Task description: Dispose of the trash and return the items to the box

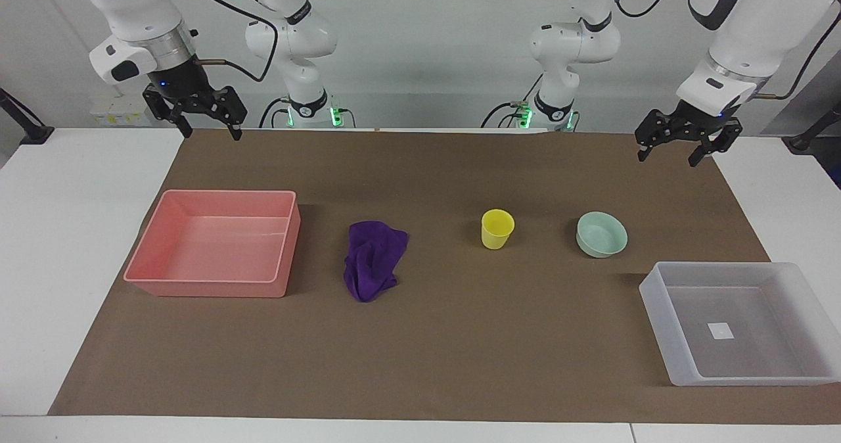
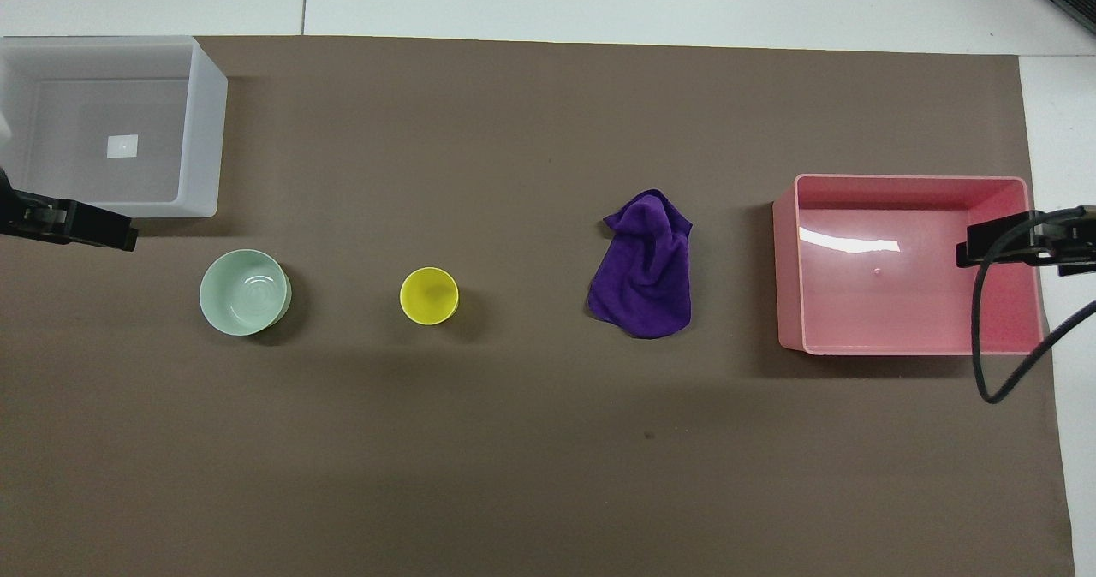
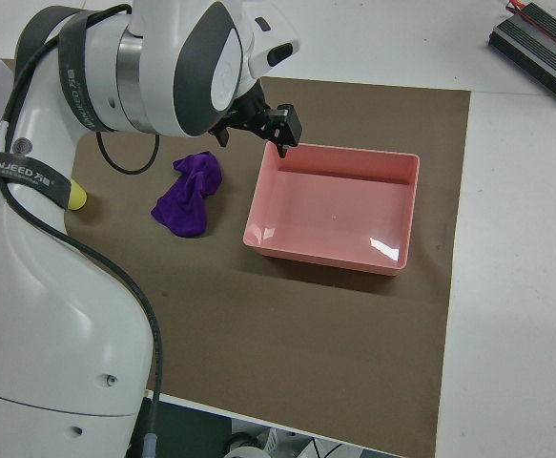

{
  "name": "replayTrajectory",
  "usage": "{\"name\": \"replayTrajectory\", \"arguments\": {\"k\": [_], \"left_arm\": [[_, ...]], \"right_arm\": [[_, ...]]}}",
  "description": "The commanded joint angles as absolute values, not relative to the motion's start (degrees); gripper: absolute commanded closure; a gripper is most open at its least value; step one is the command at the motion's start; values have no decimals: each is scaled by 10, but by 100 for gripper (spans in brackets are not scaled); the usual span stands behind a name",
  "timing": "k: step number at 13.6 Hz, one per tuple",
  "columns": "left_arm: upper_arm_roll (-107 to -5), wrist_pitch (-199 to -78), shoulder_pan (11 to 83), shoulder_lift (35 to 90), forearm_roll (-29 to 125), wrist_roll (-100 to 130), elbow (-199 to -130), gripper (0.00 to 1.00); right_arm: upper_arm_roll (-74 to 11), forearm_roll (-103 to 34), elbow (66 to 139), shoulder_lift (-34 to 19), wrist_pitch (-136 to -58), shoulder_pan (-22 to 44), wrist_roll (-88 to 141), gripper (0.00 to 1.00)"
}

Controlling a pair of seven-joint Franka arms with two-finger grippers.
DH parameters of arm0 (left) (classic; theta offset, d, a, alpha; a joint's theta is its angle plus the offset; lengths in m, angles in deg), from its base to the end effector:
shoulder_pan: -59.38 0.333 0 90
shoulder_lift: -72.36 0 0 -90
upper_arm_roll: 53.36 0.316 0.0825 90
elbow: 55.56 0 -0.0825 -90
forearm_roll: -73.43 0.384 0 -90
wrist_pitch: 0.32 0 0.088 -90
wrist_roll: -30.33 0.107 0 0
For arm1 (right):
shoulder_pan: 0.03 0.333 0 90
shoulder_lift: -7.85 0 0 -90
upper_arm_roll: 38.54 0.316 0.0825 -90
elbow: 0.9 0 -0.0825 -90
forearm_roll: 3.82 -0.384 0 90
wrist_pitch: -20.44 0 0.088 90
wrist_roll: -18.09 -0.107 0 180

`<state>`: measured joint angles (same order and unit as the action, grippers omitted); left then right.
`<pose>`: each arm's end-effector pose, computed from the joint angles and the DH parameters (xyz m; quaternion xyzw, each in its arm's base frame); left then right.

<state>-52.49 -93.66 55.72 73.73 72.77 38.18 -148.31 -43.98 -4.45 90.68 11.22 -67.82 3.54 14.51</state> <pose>0.5517 -0.0280 0.6202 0.9956 -0.0925 0.0173 0.0052 0.5329 -0.0178 0.6407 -0.9988 0.0473 -0.0002 0.0083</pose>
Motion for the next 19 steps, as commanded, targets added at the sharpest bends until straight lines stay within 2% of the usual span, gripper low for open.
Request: {"name": "replayTrajectory", "arguments": {"k": [1, 5, 10, 19], "left_arm": [[-528, -981, 566, 754, 737, 383, -1510, 0], [-528, -1008, 567, 754, 737, 387, -1524, 0], [-528, -1092, 595, 747, 737, 390, -1587, 0], [-529, -1348, 616, 720, 736, 396, -1800, 0]], "right_arm": [[-431, -46, 923, 125, -684, 23, 161, 0], [-431, -46, 923, 125, -684, 24, 161, 0], [-431, -46, 923, 125, -684, 23, 161, 0], [-431, -46, 923, 125, -684, 24, 161, 0]]}}
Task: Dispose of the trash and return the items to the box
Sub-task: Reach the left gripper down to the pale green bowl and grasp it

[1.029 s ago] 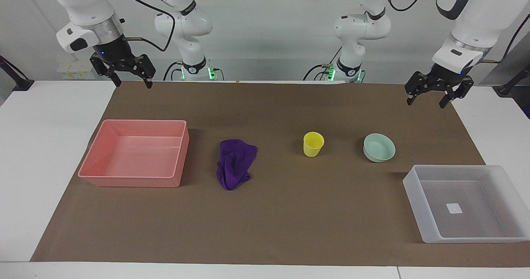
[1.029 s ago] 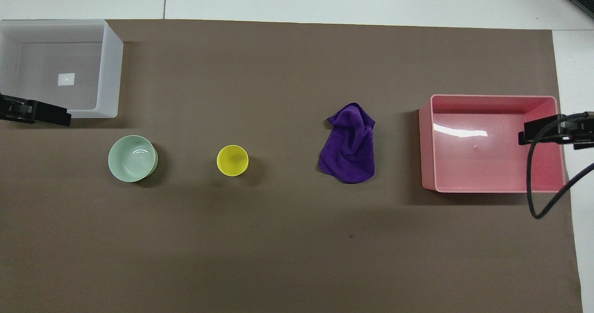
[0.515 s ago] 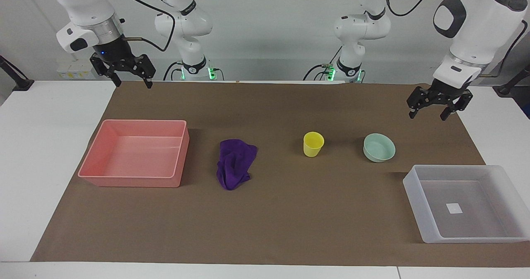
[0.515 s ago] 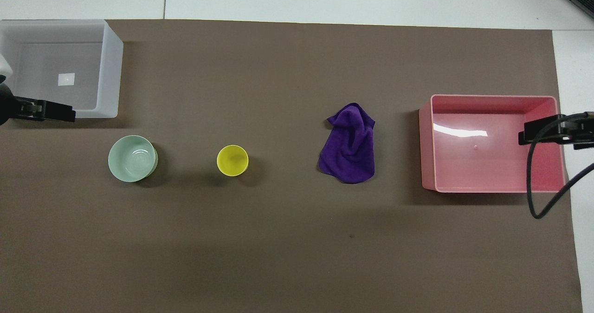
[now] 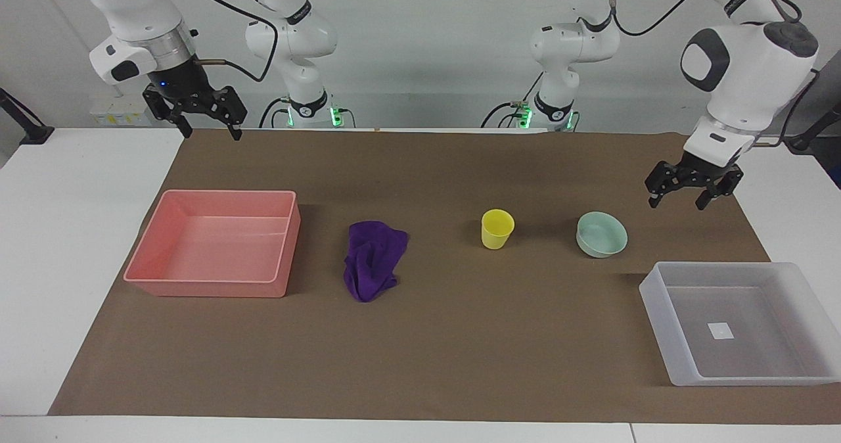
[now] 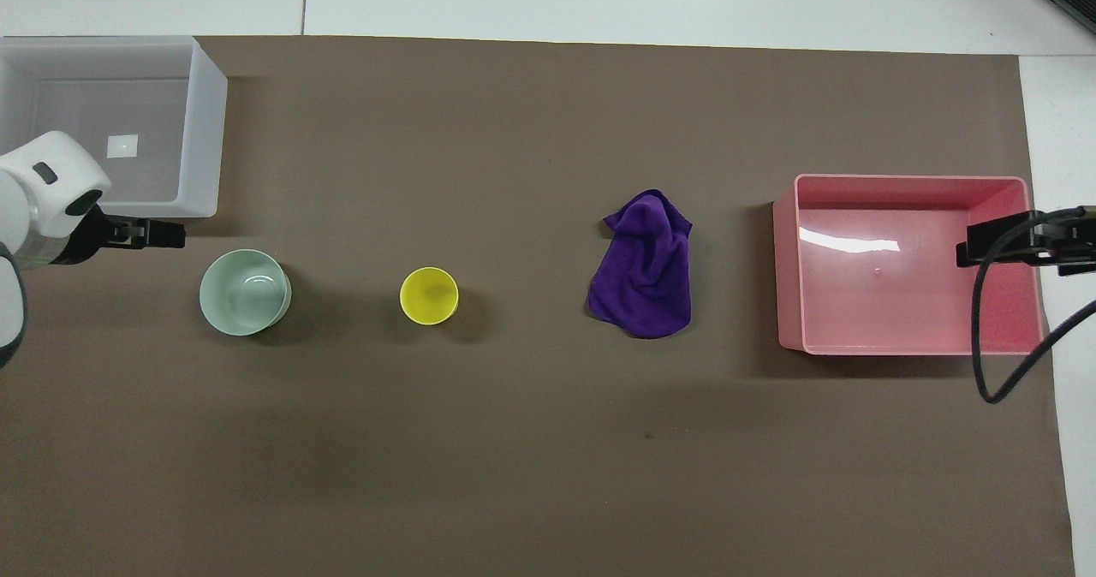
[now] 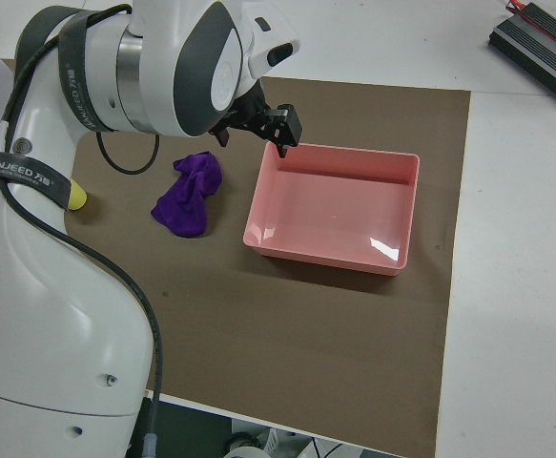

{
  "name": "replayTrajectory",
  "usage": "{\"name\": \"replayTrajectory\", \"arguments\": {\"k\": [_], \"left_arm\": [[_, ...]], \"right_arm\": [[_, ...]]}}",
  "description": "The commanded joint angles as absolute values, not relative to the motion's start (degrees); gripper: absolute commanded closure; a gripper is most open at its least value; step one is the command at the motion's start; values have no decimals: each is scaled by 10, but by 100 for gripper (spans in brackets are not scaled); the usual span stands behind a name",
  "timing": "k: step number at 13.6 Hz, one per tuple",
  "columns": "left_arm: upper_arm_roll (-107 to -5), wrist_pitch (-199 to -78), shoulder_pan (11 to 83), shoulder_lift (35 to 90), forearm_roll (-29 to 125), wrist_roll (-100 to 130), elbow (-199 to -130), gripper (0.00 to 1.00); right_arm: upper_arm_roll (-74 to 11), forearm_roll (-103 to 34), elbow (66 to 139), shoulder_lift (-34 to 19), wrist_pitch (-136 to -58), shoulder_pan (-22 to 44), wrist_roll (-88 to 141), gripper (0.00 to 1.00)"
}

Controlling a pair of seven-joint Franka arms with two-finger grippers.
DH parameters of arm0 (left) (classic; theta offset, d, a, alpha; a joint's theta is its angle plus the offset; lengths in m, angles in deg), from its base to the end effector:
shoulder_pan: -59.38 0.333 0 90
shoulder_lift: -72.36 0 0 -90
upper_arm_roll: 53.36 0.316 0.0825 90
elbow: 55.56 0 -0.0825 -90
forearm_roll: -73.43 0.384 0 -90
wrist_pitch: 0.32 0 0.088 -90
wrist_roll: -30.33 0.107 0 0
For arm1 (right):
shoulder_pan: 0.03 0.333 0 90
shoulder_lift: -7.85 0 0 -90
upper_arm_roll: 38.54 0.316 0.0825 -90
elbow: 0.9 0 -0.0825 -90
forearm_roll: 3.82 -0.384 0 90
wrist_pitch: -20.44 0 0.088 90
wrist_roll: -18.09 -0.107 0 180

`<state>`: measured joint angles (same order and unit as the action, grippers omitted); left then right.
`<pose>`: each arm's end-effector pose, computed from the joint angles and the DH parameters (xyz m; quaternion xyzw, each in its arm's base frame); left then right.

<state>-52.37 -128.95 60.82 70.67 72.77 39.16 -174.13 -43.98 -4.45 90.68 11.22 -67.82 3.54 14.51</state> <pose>0.5672 0.0237 0.4311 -0.9959 0.0524 -0.0731 0.0027 0.5329 -0.0178 0.6407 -0.9988 0.0473 -0.0002 0.0083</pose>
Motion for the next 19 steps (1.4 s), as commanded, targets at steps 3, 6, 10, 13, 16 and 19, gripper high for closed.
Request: {"name": "replayTrajectory", "arguments": {"k": [3, 6, 10, 13, 16, 19], "left_arm": [[-529, -1380, 616, 711, 734, 392, -1827, 0], [-530, -1413, 617, 694, 725, 392, -1857, 0], [-531, -1424, 624, 692, 715, 391, -1885, 22], [-530, -1419, 625, 694, 634, 391, -1885, 100], [-530, -1405, 623, 695, 634, 396, -1885, 100], [-530, -1371, 625, 694, 631, 395, -1857, 100]], "right_arm": [[-431, -46, 923, 126, -684, 24, 161, 0], [-431, -46, 923, 125, -684, 23, 161, 0], [-431, -46, 923, 125, -684, 23, 161, 0], [-431, -46, 923, 126, -684, 23, 161, 0], [-431, -46, 923, 125, -684, 23, 161, 0], [-436, -46, 923, 126, -682, 23, 161, 0]]}}
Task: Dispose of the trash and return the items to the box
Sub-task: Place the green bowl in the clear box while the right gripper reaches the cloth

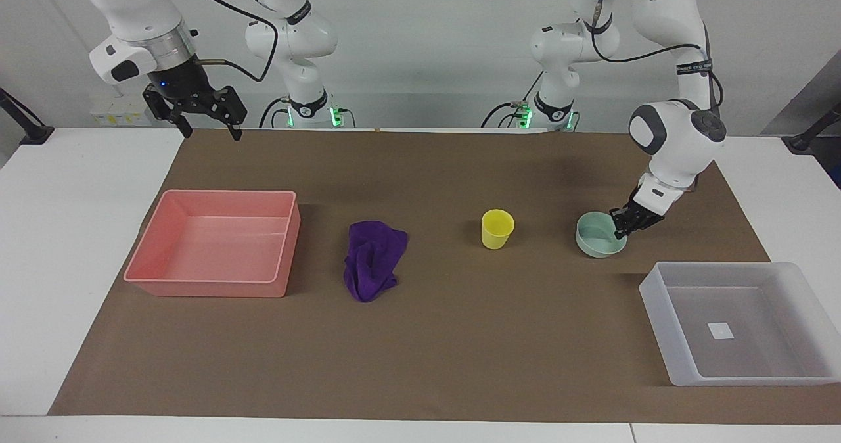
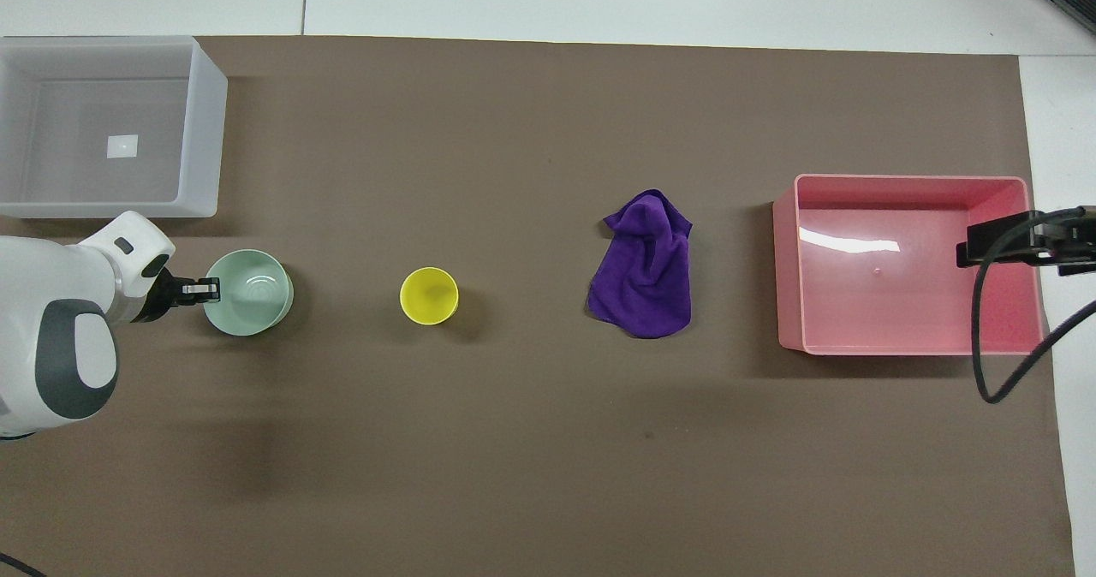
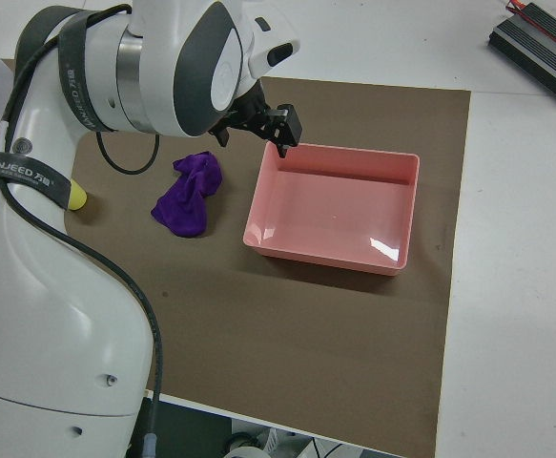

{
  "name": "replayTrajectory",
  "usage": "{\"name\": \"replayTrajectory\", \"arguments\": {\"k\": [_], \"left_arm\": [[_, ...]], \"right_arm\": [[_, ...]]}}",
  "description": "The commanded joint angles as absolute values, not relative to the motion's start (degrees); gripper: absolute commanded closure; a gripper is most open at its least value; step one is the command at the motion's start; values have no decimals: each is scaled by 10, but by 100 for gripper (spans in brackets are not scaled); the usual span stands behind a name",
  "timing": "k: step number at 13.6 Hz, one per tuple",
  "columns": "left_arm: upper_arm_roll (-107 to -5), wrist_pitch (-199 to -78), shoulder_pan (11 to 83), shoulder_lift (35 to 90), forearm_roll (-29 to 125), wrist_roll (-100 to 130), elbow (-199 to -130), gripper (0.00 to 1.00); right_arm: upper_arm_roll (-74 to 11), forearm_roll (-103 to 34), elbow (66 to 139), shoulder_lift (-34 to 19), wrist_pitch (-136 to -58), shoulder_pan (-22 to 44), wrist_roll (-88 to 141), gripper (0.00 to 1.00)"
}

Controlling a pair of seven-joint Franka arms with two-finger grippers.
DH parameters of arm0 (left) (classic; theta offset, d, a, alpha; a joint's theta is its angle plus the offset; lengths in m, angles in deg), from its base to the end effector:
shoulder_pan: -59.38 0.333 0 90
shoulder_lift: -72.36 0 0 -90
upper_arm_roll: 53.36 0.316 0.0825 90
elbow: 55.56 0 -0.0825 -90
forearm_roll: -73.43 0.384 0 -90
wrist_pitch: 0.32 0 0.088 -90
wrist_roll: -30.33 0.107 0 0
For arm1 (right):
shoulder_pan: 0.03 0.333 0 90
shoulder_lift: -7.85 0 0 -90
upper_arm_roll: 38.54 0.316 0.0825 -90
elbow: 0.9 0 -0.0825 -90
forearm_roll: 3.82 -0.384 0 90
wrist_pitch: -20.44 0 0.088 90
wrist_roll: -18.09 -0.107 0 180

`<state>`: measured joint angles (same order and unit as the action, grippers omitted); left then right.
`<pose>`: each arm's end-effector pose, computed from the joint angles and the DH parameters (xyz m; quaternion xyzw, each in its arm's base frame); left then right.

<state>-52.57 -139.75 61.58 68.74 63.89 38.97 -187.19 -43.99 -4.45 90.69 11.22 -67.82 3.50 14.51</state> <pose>0.5261 0.0270 0.3283 0.9977 0.0120 0.0419 0.0519 0.5329 -0.0183 0.6406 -0.9988 0.0477 -0.0001 0.0083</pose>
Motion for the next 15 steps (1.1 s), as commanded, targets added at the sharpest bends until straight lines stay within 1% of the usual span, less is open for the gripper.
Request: {"name": "replayTrajectory", "arguments": {"k": [1, 2, 3, 5, 7, 9, 11, 14, 15], "left_arm": [[-530, -1358, 625, 694, 628, 395, -1837, 100], [-529, -1337, 626, 691, 627, 395, -1810, 100], [-529, -1304, 627, 688, 627, 395, -1776, 100], [-528, -1257, 629, 675, 628, 394, -1706, 100], [-528, -1249, 630, 659, 631, 394, -1660, 100], [-527, -1251, 632, 639, 635, 393, -1620, 100], [-527, -1257, 646, 611, 665, 393, -1573, 100], [-526, -1244, 653, 559, 673, 392, -1495, 100], [-525, -1224, 671, 532, 674, 392, -1459, 100]], "right_arm": [[-438, -46, 923, 126, -681, 22, 165, 0], [-438, -46, 930, 131, -684, 23, 166, 0], [-436, -46, 954, 140, -698, 30, 164, 0], [-431, -46, 991, 144, -774, 48, 156, 0], [-431, -46, 1005, 132, -818, 73, 114, 0], [-431, -46, 1019, 106, -869, 103, 92, 0], [-431, -46, 1022, 61, -938, 130, 64, 0], [-431, -46, 1021, -4, -1031, 161, 31, 0], [-431, -46, 1020, -22, -1056, 174, 25, 0]]}}
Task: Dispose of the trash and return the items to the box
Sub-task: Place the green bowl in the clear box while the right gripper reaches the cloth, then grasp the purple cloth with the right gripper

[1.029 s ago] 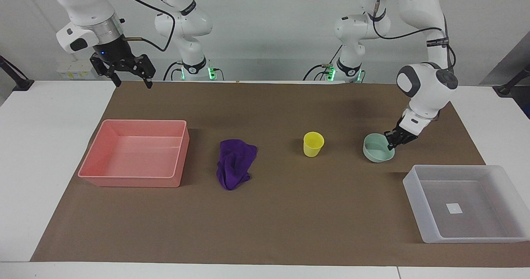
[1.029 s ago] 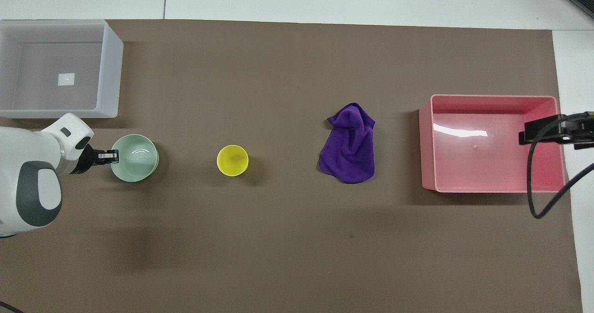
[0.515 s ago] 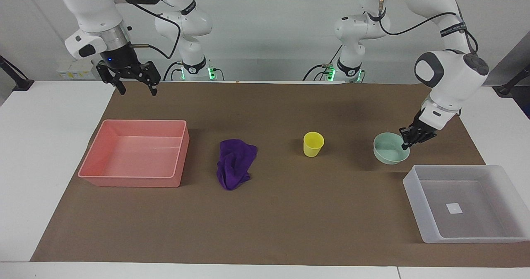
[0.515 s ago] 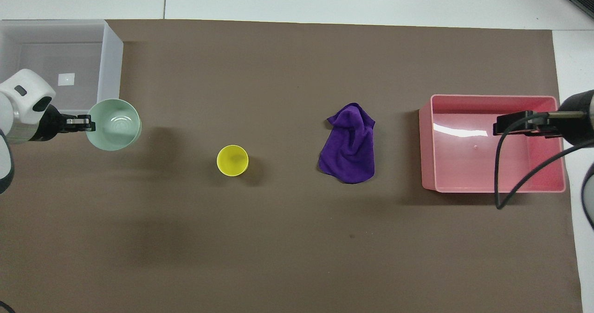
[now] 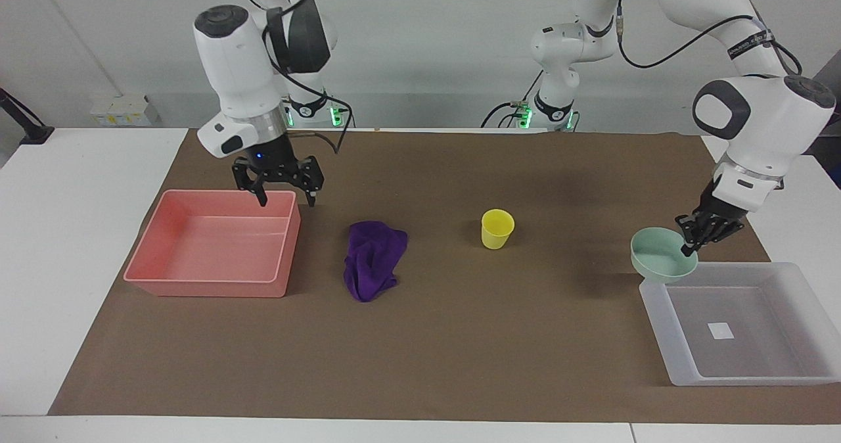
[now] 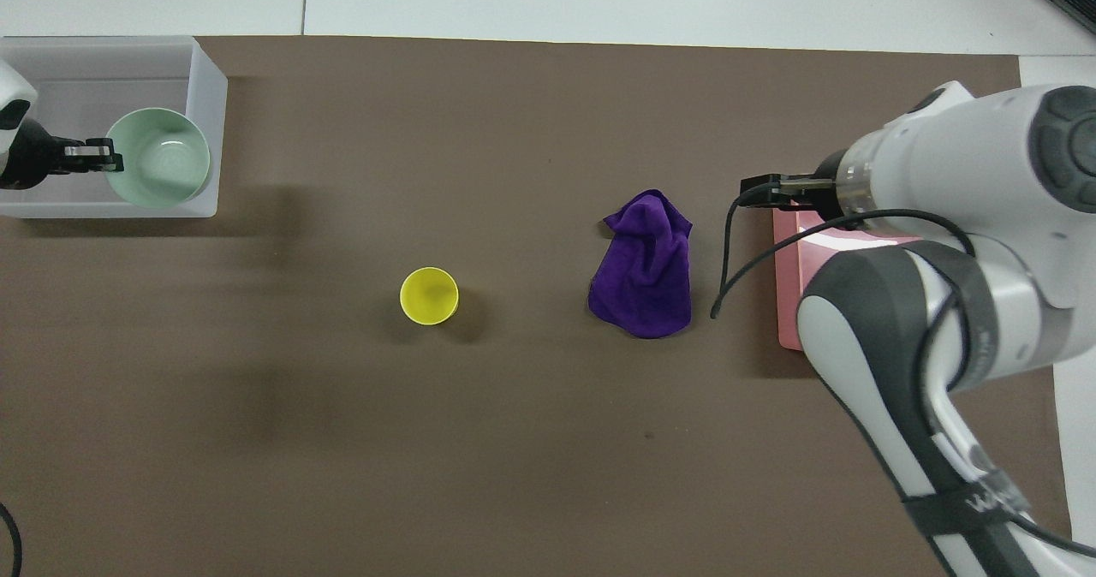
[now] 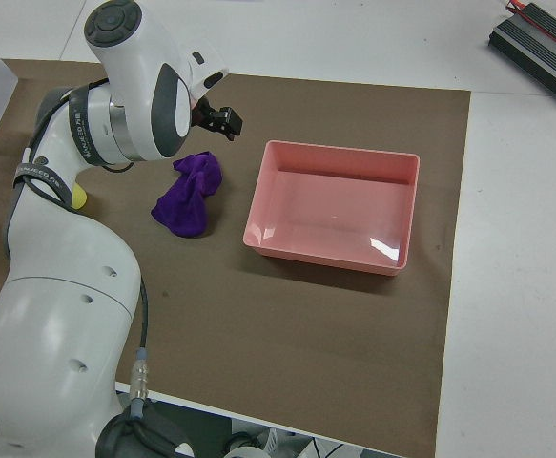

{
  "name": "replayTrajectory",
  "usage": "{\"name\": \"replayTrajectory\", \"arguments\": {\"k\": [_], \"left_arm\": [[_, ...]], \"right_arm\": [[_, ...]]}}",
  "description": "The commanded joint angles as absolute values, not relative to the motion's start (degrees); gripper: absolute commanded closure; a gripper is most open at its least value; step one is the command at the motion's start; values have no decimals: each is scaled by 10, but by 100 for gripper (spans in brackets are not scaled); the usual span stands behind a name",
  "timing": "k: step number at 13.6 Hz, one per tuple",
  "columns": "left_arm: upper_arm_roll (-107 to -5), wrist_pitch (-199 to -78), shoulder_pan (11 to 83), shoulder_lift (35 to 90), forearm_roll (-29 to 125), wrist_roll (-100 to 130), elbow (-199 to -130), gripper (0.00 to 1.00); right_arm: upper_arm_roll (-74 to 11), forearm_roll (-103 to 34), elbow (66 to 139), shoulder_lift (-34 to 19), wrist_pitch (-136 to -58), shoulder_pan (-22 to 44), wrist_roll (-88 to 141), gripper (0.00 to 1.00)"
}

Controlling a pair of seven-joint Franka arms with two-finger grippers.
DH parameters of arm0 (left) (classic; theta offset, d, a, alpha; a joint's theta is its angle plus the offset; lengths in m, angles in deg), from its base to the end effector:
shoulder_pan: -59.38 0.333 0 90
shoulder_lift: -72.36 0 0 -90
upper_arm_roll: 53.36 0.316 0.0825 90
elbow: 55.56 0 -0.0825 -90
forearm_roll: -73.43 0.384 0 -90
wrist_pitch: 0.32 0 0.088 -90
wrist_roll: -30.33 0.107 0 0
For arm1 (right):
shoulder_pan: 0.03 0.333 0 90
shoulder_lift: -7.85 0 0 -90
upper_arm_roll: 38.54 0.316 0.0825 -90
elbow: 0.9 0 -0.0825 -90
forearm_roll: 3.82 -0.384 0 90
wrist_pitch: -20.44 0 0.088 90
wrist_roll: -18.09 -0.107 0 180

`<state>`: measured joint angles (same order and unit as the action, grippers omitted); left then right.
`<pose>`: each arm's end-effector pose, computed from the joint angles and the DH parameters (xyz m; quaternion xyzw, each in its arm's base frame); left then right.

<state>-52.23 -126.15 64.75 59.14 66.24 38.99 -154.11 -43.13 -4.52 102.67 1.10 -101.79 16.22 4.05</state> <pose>0.6477 0.0684 0.4738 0.9910 0.0110 0.1281 0.0362 0.6028 0.1268 0.4948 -0.9943 0.0226 -0.1012 0.0239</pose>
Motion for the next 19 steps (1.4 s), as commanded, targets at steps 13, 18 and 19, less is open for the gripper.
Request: {"name": "replayTrajectory", "arguments": {"k": [13, 18, 19], "left_arm": [[-523, -1247, 736, 302, 682, 389, -1218, 100], [-522, -1301, 739, 288, 714, 390, -1252, 100], [-522, -1307, 739, 289, 715, 391, -1257, 100]], "right_arm": [[-430, -21, 1080, -161, -1244, 244, 13, 0], [-429, -24, 1088, -161, -1231, 239, -1, 100], [-429, -24, 1084, -158, -1216, 239, -1, 100]]}}
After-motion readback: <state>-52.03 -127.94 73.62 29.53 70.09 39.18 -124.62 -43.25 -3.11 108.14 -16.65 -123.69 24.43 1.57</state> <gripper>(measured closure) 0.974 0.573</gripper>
